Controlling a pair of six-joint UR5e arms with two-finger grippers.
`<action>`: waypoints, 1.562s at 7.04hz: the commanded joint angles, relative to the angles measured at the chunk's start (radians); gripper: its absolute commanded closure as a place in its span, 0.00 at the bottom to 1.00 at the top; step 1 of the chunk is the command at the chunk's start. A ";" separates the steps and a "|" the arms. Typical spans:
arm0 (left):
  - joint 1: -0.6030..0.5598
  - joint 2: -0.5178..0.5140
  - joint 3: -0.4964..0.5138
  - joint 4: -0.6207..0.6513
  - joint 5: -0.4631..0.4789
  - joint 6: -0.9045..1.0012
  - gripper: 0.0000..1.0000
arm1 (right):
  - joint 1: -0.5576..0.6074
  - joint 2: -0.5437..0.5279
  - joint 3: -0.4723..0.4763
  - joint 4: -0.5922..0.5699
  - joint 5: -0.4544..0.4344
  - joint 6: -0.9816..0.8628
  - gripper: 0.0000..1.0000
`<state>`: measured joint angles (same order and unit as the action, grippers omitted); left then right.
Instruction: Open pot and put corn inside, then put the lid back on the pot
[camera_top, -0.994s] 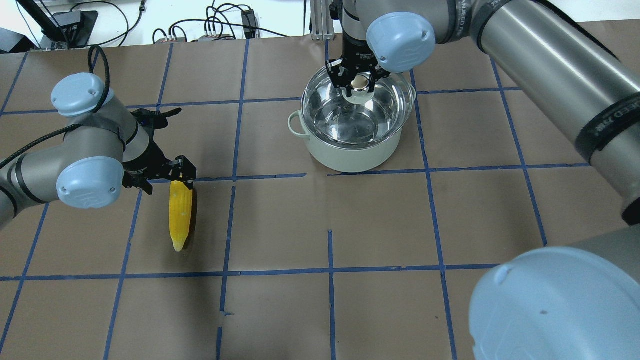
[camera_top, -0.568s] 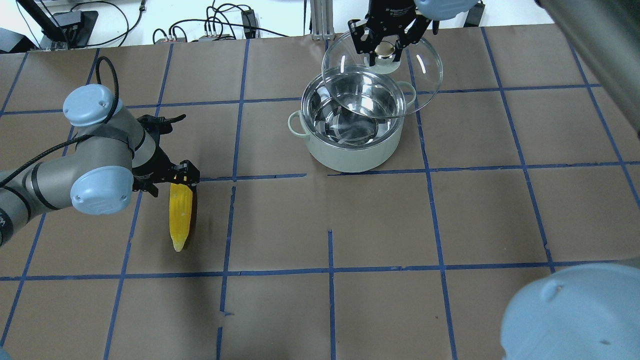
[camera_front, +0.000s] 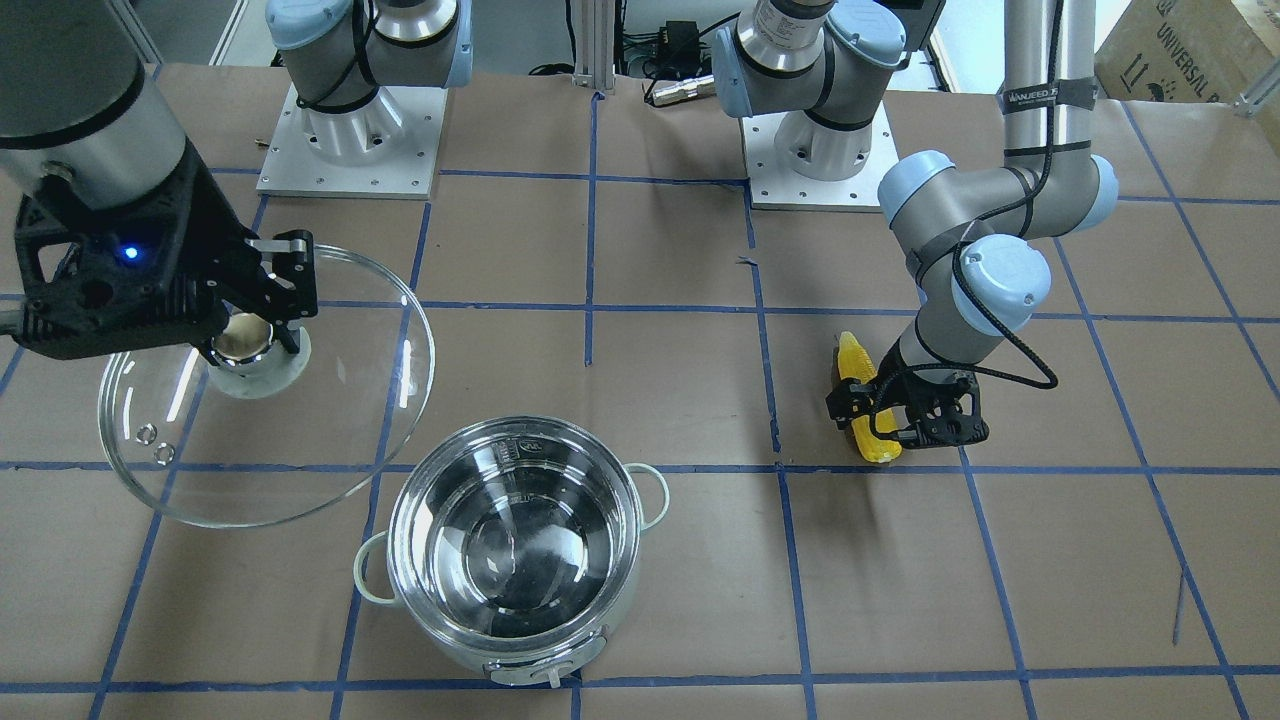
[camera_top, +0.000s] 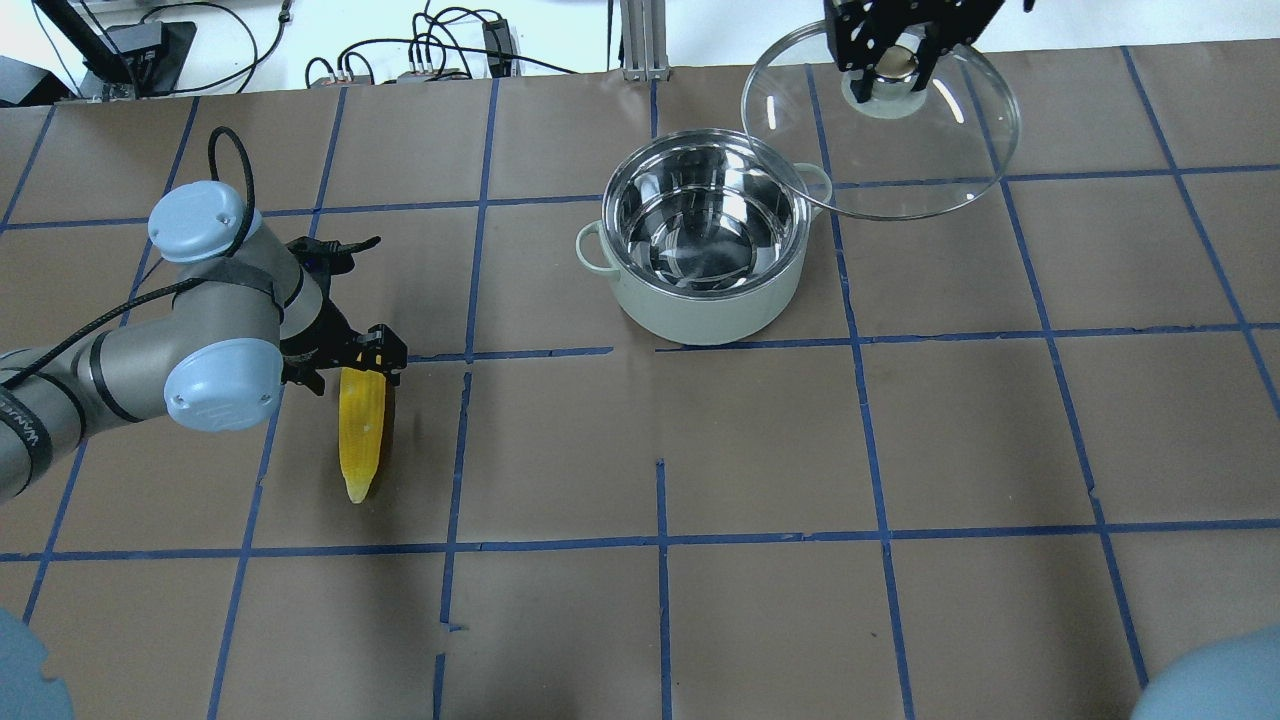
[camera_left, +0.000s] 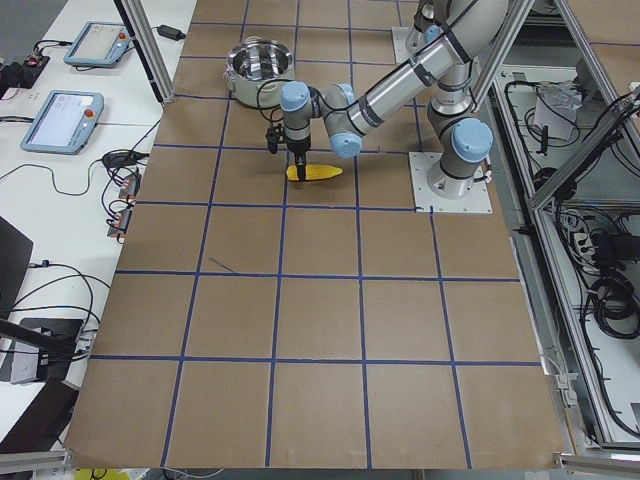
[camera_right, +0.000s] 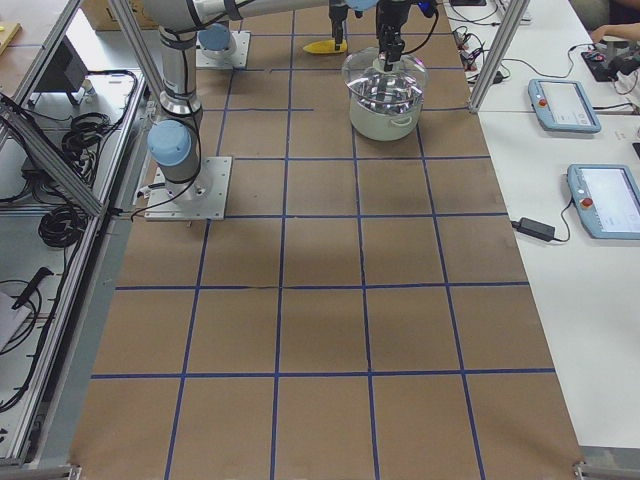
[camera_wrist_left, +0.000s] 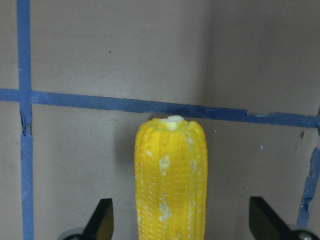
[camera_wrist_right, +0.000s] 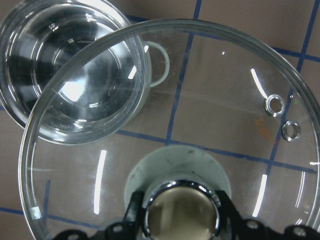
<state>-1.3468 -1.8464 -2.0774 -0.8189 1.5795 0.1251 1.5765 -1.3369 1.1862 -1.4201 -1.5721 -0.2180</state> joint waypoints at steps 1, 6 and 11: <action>0.000 -0.004 -0.015 0.032 -0.001 -0.001 0.24 | -0.021 -0.158 0.184 -0.005 0.018 -0.014 0.76; -0.003 0.021 0.032 0.000 0.008 -0.083 1.00 | -0.072 -0.304 0.345 -0.062 0.069 -0.011 0.75; -0.173 0.101 0.458 -0.534 0.005 -0.258 0.99 | -0.072 -0.346 0.447 -0.135 0.031 -0.004 0.75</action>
<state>-1.4485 -1.7521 -1.7808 -1.1626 1.5843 -0.0656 1.5048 -1.6756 1.6083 -1.5290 -1.5246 -0.2234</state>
